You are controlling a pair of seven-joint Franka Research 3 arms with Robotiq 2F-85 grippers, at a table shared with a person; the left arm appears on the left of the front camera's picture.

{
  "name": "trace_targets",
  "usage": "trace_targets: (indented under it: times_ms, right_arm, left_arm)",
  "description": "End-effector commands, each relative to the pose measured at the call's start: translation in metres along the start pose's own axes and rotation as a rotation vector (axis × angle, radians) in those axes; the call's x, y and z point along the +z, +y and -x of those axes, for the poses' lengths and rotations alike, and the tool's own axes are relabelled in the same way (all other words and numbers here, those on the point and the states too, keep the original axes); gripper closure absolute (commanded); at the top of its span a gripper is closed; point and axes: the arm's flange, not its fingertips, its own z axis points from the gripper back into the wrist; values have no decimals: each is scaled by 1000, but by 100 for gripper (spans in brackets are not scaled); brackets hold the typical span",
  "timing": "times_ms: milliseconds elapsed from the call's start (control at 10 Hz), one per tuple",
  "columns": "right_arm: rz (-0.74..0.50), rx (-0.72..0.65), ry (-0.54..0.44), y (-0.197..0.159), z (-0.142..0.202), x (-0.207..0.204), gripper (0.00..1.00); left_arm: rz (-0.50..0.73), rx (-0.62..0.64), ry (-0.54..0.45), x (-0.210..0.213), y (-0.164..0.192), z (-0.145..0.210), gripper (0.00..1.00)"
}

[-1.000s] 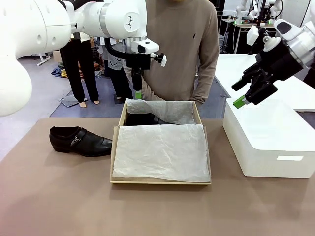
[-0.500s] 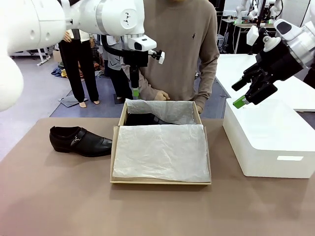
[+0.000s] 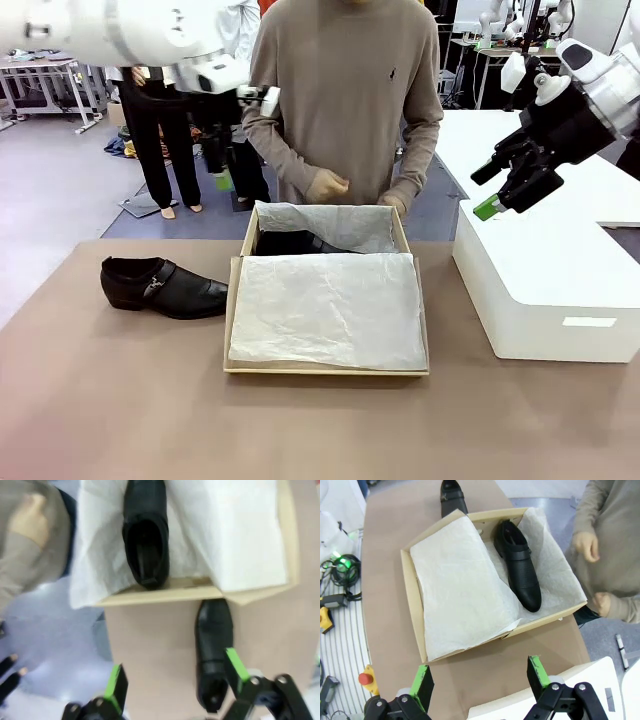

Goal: Pack the shoes into the box.
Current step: Place the other shoe of the Shoes into the Shoes Box.

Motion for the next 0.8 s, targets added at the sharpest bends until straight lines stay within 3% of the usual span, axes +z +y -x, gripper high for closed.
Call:
trace_targets:
  times_ms: [0, 200, 600, 700]
  right_arm:
    - [-11, 22, -30, -3, 0, 0, 0]
    - [-11, 22, -30, -3, 0, 0, 0]
    - [-11, 22, -30, -3, 0, 0, 0]
    - [-11, 22, -30, -3, 0, 0, 0]
  left_arm:
    - [6, -67, -9, 3, -24, 42, 0]
    - [35, -92, 58, 1, -20, 70, 0]
    - [137, 29, 70, -14, -10, 94, 0]
    - [87, -38, 64, -8, -14, 92, 0]
